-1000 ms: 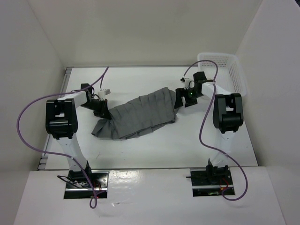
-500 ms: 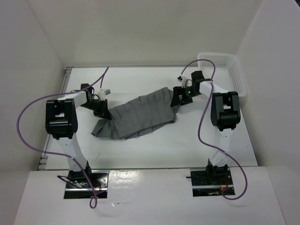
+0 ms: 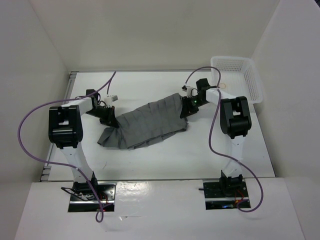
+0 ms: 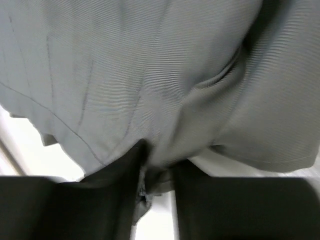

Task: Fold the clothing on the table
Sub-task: Fold the skirt

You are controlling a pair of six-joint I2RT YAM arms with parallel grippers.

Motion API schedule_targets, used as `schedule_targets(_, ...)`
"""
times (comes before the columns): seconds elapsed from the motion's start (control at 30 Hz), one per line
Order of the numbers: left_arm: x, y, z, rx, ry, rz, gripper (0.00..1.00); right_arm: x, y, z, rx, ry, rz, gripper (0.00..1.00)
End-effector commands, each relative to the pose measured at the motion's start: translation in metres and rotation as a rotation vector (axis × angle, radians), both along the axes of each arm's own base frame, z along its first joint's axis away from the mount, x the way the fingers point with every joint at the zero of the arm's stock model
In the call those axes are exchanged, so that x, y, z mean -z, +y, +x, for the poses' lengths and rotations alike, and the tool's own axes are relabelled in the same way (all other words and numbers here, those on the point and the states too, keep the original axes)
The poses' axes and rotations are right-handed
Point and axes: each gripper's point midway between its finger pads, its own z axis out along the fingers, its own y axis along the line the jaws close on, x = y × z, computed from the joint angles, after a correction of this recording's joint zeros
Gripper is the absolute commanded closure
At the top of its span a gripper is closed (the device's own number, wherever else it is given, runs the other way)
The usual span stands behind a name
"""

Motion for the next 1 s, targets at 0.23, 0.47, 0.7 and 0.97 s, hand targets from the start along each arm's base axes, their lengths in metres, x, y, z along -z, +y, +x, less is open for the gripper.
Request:
schedule_targets(0.23,0.01,0.008,-0.006,0.013,0.031,0.036,1.0,0.012,-0.01,0.001,0.034,0.027,-0.095,1.0)
schedule_targets(0.47,0.016,-0.012,0.004,0.057,0.032,0.043,1.0,-0.051,-0.015,0.037,0.082,-0.138,-0.2,1.0)
schedule_targets(0.7,0.015,-0.029,0.02,0.066,0.033,-0.025,1.0,-0.112,0.022,0.04,-0.015,-0.287,-0.261,1.0)
schedule_targets(0.97,0.011,-0.047,0.03,0.096,0.03,-0.036,1.0,-0.141,0.087,0.001,-0.205,-0.324,-0.22,1.0)
